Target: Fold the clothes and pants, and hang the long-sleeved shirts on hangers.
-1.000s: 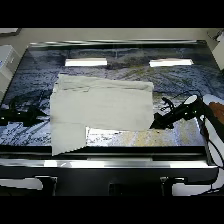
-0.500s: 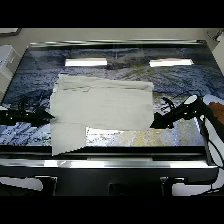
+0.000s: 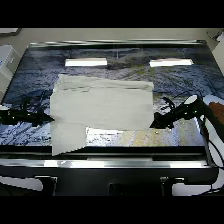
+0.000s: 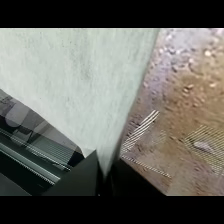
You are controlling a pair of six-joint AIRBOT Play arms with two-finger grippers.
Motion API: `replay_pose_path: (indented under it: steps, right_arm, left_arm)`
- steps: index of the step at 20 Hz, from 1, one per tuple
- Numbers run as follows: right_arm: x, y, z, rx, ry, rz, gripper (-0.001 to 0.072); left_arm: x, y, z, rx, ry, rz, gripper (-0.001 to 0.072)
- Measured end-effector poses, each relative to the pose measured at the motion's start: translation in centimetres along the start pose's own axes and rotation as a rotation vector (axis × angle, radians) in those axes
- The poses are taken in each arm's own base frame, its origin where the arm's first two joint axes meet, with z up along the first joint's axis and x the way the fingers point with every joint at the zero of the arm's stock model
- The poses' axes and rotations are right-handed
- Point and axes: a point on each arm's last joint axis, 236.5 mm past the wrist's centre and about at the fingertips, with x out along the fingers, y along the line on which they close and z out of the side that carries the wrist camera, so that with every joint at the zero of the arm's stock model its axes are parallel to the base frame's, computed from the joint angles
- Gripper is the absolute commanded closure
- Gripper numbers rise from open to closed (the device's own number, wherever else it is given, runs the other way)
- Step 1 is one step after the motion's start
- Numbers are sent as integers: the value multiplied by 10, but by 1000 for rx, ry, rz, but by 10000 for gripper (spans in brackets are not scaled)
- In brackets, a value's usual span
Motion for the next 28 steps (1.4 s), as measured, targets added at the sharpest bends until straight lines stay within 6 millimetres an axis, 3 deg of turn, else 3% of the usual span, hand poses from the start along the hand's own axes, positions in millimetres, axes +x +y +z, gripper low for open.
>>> replay_pose_path:
  steps: [5,10,14,17,19,21,23,25,28]
  right_arm:
    - [-12,18,7,-40,-68,27,681]
    - [-48,58,46,-180,-283,-27,682]
    - [-117,97,104,-271,-578,-139,682]
    - [-199,144,140,-342,-851,-179,681]
    - [-256,182,146,-399,-1011,-176,681]
    - [-310,220,136,-463,-1139,-165,681]
    - [-351,253,109,-526,-1221,-157,681]
    - [-381,280,69,-582,-1272,-152,681]
    - [-409,308,-10,-663,-1313,-154,681]
  left_arm:
    - [-2,-17,5,16,-9,-36,685]
    - [-23,-80,51,177,-109,-29,685]
    - [-78,-166,112,363,-316,19,685]
    - [-145,-238,144,493,-534,57,685]
    - [-196,-285,147,565,-688,65,685]
    - [-243,-326,132,618,-822,57,685]
    - [-286,-359,100,680,-932,58,685]
    - [-329,-390,53,745,-1040,64,685]
    - [-380,-417,-29,820,-1168,110,684]
